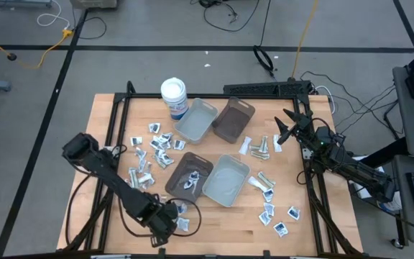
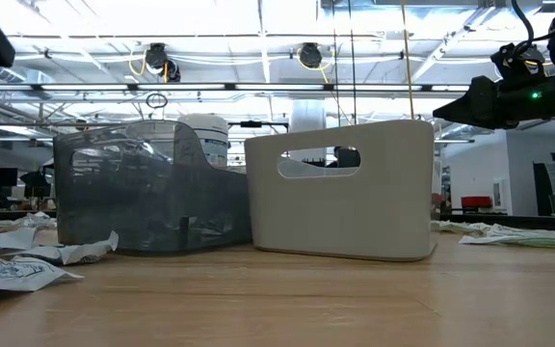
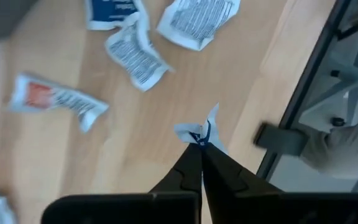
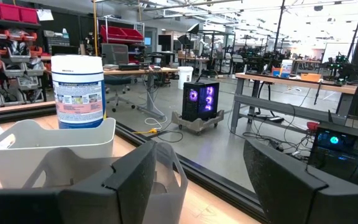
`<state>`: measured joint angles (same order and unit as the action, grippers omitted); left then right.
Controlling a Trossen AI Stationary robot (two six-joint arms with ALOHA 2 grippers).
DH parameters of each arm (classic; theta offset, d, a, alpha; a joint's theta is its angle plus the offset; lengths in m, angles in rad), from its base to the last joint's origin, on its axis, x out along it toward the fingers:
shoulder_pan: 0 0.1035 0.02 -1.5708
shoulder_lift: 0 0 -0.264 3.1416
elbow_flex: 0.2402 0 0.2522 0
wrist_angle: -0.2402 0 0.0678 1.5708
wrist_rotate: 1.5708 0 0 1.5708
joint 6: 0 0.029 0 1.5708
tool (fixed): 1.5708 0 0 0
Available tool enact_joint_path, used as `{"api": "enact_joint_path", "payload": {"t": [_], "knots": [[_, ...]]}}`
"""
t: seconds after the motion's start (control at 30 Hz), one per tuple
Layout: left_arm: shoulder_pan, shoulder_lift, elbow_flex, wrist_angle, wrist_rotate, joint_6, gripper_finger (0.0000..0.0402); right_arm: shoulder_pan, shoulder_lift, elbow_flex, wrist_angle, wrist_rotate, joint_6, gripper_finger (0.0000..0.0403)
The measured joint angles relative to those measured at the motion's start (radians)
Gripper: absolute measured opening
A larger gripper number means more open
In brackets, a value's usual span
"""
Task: Pick & Place First Aid Supplies
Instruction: Put the blue alcohol pad into the bottom black bin
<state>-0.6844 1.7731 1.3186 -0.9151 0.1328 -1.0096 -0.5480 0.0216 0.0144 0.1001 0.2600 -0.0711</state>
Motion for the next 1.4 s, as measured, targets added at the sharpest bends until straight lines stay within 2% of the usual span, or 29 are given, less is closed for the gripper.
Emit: {"api": "enact_joint_path", "payload": {"t": [0.27, 0.5, 0.8, 1.17, 1.4], "knots": [[0.008, -0.080, 0.000, -0.128, 0.001, 0.032, 0.0003, 0.000, 0.000, 0.000, 0.000, 0.000, 0.000, 0.0238], [0.029, -0.095, 0.001, -0.132, 0.008, 0.040, 0.0003, 0.000, 0.000, 0.000, 0.000, 0.000, 0.000, 0.0238], [0.205, -0.095, 0.001, -0.133, -0.001, 0.096, 0.0005, 0.000, 0.000, 0.000, 0.000, 0.000, 0.000, 0.0238], [0.443, -0.095, 0.001, -0.128, -0.001, 0.242, 0.0003, 0.000, 0.000, 0.000, 0.000, 0.000, 0.000, 0.0238], [0.517, -0.085, 0.001, -0.116, -0.001, 0.292, 0.0003, 0.000, 0.000, 0.000, 0.000, 0.000, 0.000, 0.0238]]}}
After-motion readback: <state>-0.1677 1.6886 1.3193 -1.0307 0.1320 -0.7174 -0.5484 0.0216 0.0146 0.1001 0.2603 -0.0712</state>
